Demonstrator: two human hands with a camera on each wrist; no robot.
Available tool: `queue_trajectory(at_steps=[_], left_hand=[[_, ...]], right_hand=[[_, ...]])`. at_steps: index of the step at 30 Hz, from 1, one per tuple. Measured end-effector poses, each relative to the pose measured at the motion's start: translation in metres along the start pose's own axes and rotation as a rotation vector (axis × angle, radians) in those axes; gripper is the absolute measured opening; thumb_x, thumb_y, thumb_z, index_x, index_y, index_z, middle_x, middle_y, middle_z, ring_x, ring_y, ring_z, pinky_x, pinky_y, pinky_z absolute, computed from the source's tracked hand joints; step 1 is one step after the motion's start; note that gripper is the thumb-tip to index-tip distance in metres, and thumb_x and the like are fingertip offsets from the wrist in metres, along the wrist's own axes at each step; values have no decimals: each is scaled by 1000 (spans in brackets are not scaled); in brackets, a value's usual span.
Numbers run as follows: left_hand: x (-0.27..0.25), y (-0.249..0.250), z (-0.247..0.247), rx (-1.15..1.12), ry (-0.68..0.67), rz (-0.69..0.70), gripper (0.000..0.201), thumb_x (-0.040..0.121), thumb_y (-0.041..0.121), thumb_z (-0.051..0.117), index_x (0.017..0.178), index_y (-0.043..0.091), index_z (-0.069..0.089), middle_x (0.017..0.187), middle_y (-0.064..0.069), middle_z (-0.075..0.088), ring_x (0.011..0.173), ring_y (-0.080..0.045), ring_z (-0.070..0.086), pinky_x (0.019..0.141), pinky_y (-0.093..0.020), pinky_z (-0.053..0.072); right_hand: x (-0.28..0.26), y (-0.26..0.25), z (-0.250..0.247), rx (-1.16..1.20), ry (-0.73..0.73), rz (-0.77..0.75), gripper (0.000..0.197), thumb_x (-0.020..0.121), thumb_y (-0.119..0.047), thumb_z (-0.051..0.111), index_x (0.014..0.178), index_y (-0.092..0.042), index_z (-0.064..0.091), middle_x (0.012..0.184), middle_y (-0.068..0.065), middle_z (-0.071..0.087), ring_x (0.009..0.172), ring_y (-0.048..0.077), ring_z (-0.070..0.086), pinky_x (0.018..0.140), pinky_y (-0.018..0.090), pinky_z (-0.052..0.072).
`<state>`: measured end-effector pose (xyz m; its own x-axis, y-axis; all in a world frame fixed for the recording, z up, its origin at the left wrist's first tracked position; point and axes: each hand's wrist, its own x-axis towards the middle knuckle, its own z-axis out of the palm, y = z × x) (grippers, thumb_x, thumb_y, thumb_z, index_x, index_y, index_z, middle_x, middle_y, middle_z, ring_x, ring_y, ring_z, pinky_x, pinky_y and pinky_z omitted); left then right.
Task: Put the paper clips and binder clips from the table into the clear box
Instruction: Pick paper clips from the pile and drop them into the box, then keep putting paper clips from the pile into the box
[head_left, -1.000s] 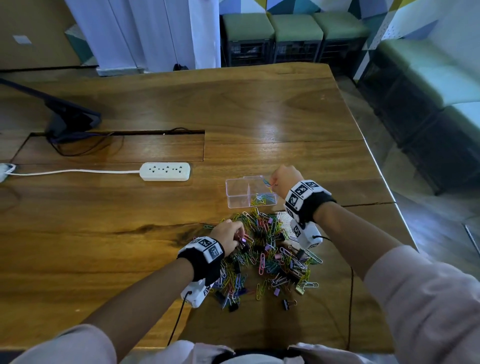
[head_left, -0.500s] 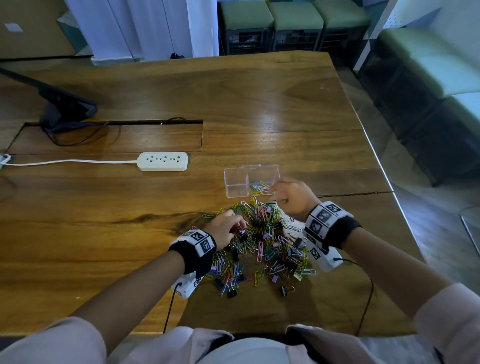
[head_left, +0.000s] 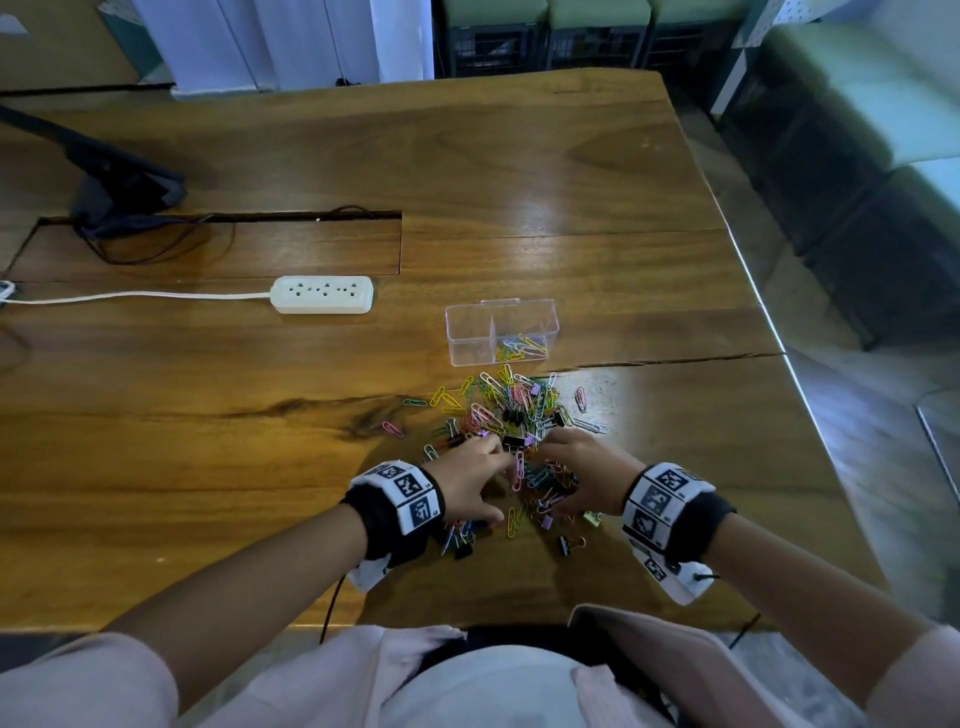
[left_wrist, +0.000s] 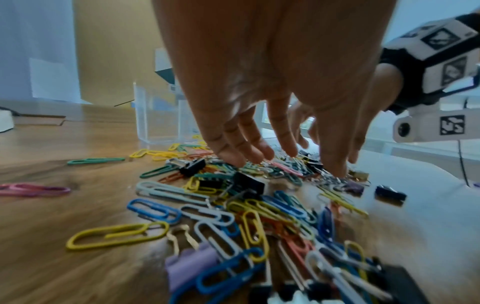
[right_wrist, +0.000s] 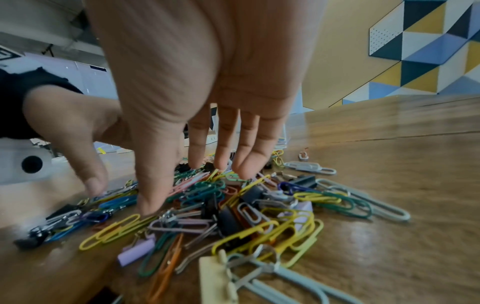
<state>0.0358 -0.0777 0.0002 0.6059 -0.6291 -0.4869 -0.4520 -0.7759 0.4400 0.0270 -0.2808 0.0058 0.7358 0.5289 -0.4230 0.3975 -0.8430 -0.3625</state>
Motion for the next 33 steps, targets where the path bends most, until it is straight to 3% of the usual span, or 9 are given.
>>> queue_trajectory(at_steps=[7,13,17,20,22,26,29,33], left_hand=[[0,10,18,113,1,-58,70,76,54,68,130,21,36,126,-4,39,114,-22,45,91,-38,48],[3,14,21,103,50,-138,83,71,58,69,133,19,30,127,-5,38,116,-24,44,90,-40,49],[7,15,23,100,95,-193,76,72,57,70,125,16,35,126,-5,41,114,-24,47,86,-39,50],[11,15,23,100,122,-206,70,75,51,70,124,15,34,125,-5,43,112,-24,49,82,-38,51],[12,14,23,98,129,-196,65,78,47,69,123,16,34,122,-4,44,109,-23,50,81,-36,51],[14,12,23,114,146,-150,50,85,38,63,122,15,39,116,-4,47,103,-21,51,78,-33,49],[16,11,22,107,168,-131,38,89,31,60,119,15,42,112,-4,49,99,-21,53,78,-34,50],[17,10,21,71,201,-120,28,91,22,57,115,15,43,108,-4,54,97,-23,55,80,-39,52]], right_hand=[[10,-7,6,-25,-27,-15,78,68,-32,79,135,-25,40,133,-6,41,117,14,45,96,29,46],[17,-11,2,-81,20,-20,51,76,-26,72,123,-22,53,121,-6,50,110,13,49,91,28,47],[22,-8,0,-68,12,7,28,81,-20,68,108,-17,62,111,-3,58,104,14,54,85,24,48],[24,-4,0,-40,3,37,18,83,-20,65,101,-16,65,106,-2,60,98,13,56,77,16,40],[24,-2,-2,-7,-1,70,16,85,-21,64,100,-16,67,105,-3,61,96,12,56,74,15,37],[22,3,-7,73,53,121,15,83,-26,66,94,-17,71,97,-4,68,80,7,56,73,15,45],[20,7,-10,177,77,158,14,83,-26,67,93,-18,70,91,-7,67,69,-2,50,59,5,34],[18,12,-15,278,98,199,13,83,-25,67,92,-15,69,90,-3,68,73,2,55,59,6,39]])
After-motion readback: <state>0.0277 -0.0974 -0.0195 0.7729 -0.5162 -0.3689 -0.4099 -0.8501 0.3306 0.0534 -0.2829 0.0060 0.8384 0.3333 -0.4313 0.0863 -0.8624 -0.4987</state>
